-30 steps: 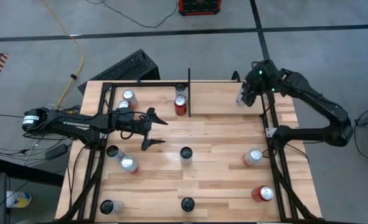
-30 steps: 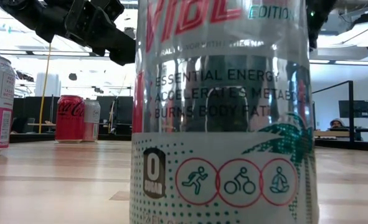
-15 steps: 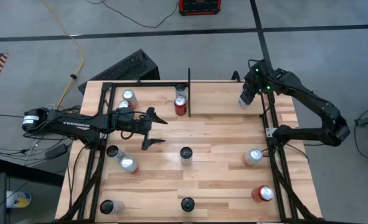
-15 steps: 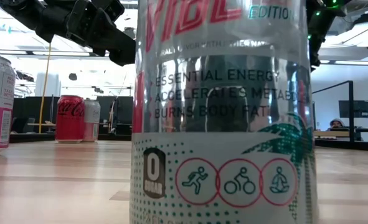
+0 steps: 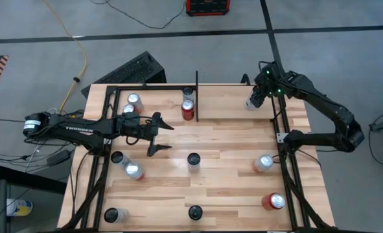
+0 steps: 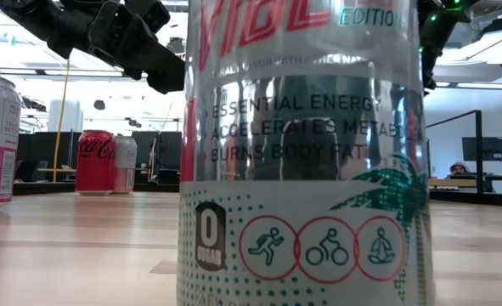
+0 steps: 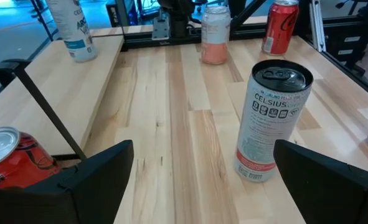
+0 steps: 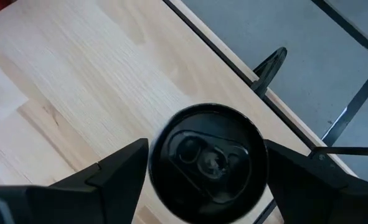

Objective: Place canned beverage on shelf
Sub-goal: Put the black blue soda can on the shelf

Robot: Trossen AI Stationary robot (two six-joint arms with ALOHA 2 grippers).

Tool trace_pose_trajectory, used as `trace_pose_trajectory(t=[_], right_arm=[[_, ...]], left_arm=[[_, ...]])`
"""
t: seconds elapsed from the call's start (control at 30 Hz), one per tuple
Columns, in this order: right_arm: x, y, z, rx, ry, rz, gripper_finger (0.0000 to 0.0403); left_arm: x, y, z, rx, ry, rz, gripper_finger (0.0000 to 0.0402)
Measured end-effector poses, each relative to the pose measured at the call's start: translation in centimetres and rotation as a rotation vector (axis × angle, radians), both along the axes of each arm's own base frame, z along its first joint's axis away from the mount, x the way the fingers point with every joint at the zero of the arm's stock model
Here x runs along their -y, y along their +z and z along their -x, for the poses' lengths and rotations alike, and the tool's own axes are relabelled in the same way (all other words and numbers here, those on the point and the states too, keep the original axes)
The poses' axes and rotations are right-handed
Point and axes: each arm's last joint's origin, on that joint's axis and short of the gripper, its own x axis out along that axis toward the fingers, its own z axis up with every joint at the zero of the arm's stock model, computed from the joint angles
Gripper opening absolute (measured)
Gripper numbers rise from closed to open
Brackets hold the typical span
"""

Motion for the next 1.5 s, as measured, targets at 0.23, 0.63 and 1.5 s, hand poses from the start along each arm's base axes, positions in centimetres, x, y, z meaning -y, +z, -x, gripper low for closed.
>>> trace_pose_trajectory(t=[0.23,0.63,1.5], right_arm=[[0.3,0.2,-0.2,0.023,0.006,0.035,0.0331],[-0.7,4.7,-0.7,0.165,0.021,0.152,0.0329],[-7.0,-0.1,-7.0,-0.088,-0.121,0.003,0.0024]], left_arm=[[0.0,0.0,0.0,0.0,0.0,-0.001,0.0373],[0.0,0.0,0.0,0.001,0.0,-0.001,0.0373],[0.0,-0.1,0.0,-0.015,0.001,0.004,0.0373]])
